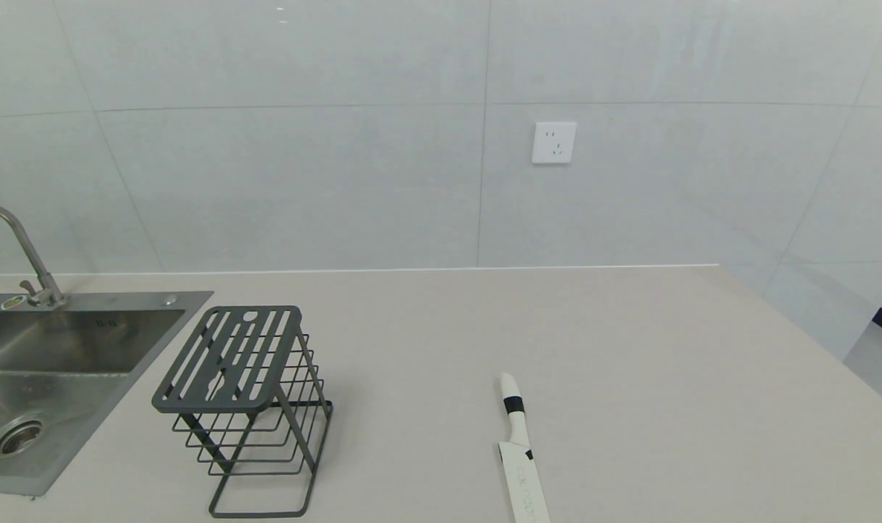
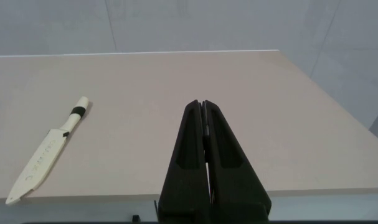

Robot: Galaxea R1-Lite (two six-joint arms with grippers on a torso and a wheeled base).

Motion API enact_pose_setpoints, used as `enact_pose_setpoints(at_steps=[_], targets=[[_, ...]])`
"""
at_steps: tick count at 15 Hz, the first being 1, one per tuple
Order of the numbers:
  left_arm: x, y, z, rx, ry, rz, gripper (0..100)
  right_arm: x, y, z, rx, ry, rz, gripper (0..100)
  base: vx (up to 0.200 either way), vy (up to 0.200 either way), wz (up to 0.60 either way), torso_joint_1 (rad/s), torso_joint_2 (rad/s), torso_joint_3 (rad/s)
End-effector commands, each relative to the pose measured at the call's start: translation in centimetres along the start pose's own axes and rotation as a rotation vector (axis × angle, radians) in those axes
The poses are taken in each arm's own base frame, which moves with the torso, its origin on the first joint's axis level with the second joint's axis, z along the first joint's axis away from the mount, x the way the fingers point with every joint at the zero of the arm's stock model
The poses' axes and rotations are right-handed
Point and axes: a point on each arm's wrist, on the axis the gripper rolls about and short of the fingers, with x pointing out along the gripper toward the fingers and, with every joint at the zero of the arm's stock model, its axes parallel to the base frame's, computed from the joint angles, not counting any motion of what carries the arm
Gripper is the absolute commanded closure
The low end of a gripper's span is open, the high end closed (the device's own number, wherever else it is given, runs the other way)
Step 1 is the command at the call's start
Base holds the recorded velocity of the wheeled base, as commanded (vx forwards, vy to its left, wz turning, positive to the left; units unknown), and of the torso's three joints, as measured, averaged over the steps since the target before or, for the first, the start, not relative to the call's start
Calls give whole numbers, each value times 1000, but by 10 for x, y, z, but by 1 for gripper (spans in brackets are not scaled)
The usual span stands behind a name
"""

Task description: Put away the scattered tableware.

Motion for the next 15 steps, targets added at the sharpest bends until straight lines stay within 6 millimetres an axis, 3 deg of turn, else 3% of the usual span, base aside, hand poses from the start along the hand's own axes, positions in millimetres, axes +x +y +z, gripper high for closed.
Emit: enact_pose_setpoints(at_steps=[1,12,15], targets=[[0,0,0,0,3,0,0,0,0,0,0,1,1,100,0,0,0,0,0,0],[0,0,0,1,3,-1,0,0,0,0,0,1,-1,100,0,0,0,0,0,0],[0,0,0,1,1,-1,0,0,0,0,3,1,1,100,0,0,0,139,-71,54]])
